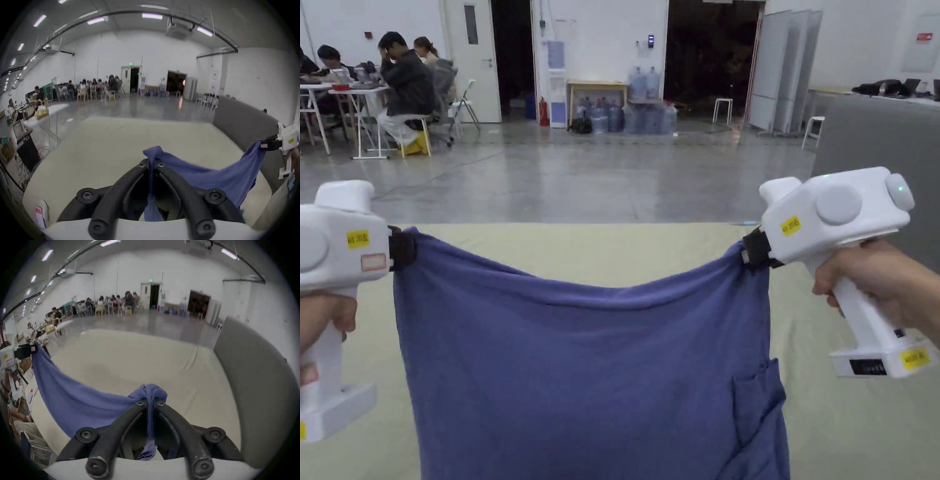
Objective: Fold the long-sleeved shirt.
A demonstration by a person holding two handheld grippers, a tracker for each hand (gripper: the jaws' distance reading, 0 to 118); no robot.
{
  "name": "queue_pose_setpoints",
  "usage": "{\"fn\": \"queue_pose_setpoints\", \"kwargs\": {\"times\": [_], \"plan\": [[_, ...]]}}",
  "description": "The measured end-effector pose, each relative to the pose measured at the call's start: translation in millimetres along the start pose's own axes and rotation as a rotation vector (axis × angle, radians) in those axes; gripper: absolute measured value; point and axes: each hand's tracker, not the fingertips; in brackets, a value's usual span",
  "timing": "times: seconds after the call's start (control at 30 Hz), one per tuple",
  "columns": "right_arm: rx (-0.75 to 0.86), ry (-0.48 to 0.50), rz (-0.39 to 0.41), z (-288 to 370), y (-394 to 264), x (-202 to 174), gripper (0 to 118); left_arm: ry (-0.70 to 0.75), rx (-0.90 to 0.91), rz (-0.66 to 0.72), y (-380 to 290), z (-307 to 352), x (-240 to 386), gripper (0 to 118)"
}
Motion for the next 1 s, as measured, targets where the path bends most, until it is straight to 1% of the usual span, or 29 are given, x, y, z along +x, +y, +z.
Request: {"fn": "queue_pose_setpoints", "kwargs": {"times": [0.1,0.17,0.23,0.3,0.4,0.43,0.5,0.6,0.63,0.7,0.77,0.9,1.0], "plan": [[0.097,-0.046,0.029,27.9,58.6,2.7,2,0.009,0.089,0.000,55.7,8.7,1.4,0],[0.165,-0.077,0.009,43.1,98.5,7.9,2,0.041,0.141,-0.034,94.5,11.1,4.5,0],[0.232,-0.098,-0.018,55.3,132.4,12.6,2,0.072,0.183,-0.028,123.2,9.6,6.9,0],[0.278,-0.135,-0.042,64.1,168.2,20.0,2,0.100,0.185,0.003,153.9,6.8,7.9,0],[0.343,-0.199,-0.068,77.9,210.6,28.7,2,0.096,0.219,0.036,185.3,4.4,10.0,0],[0.365,-0.229,-0.095,82.6,222.6,31.1,2,0.088,0.252,0.043,194.0,3.7,11.4,0],[0.410,-0.254,-0.136,89.7,240.5,35.0,2,0.087,0.253,0.036,208.3,1.2,16.0,0],[0.439,-0.267,-0.121,93.1,254.1,36.8,2,0.088,0.273,0.052,223.3,-0.9,23.3,0],[0.439,-0.287,-0.123,93.2,258.8,35.7,2,0.089,0.277,0.056,226.9,-2.9,25.3,0],[0.442,-0.290,-0.124,92.1,263.2,36.1,2,0.083,0.276,0.067,228.1,-8.5,29.2,0],[0.435,-0.299,-0.131,88.8,263.7,37.2,3,0.090,0.257,0.048,228.5,-17.9,30.8,0],[0.413,-0.277,-0.129,68.8,241.0,41.1,3,0.083,0.230,0.018,205.5,-32.3,34.9,0],[0.355,-0.270,-0.130,44.4,203.9,44.6,3,0.078,0.164,0.017,174.8,-49.4,35.3,0]]}}
